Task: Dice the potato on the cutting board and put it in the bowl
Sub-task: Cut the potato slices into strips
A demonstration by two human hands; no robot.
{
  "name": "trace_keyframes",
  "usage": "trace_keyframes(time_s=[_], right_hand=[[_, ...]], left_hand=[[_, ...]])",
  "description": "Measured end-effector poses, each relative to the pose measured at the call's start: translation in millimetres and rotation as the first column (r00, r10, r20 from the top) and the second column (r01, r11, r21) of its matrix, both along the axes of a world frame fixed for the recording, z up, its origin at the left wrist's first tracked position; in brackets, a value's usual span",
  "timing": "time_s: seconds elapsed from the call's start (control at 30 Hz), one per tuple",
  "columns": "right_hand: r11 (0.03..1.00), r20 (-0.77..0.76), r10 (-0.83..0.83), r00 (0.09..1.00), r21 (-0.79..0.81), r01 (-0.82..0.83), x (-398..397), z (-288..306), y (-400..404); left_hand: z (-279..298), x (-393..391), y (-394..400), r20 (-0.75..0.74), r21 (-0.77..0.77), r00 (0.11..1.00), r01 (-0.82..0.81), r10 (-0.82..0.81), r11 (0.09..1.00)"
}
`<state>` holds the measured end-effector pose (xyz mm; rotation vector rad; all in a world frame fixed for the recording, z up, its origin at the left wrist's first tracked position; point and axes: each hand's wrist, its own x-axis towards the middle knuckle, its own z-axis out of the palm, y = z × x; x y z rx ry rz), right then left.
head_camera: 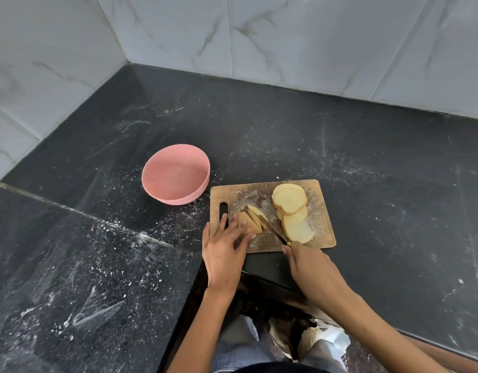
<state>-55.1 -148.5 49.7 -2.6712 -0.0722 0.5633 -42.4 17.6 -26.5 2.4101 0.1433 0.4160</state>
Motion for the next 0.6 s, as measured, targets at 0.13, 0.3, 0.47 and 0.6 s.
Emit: trace_keyframes(time_s=[0.13, 0.3, 0.47, 0.6], right_hand=[[0.999, 0.034, 0.036, 0.999, 0.015, -0.036, 17.4, -7.0, 18.8], [0.998, 0.047, 0.064, 0.997, 0.004, -0.064, 25.2, -9.2, 30.9], [0.997, 0.036, 0.07, 0.997, -0.02, -0.069, 26.2, -12.4, 37.7], [0.997, 0.042, 0.058, 0.997, -0.057, -0.055, 25.8, -13.2, 40.9]], left_hand=[[1.2, -1.4, -0.4, 0.027, 0.057, 0.999, 0.025, -0.026, 0.998], [2.9, -1.2, -0.5, 0.048, 0.068, 0.999, 0.016, -0.019, 0.998], [1.8, -0.6, -0.1, 0.059, 0.047, 0.998, 0.022, -0.025, 0.999], [-0.4, 0.5, 0.5, 0.06, 0.048, 0.998, 0.023, -0.026, 0.999]])
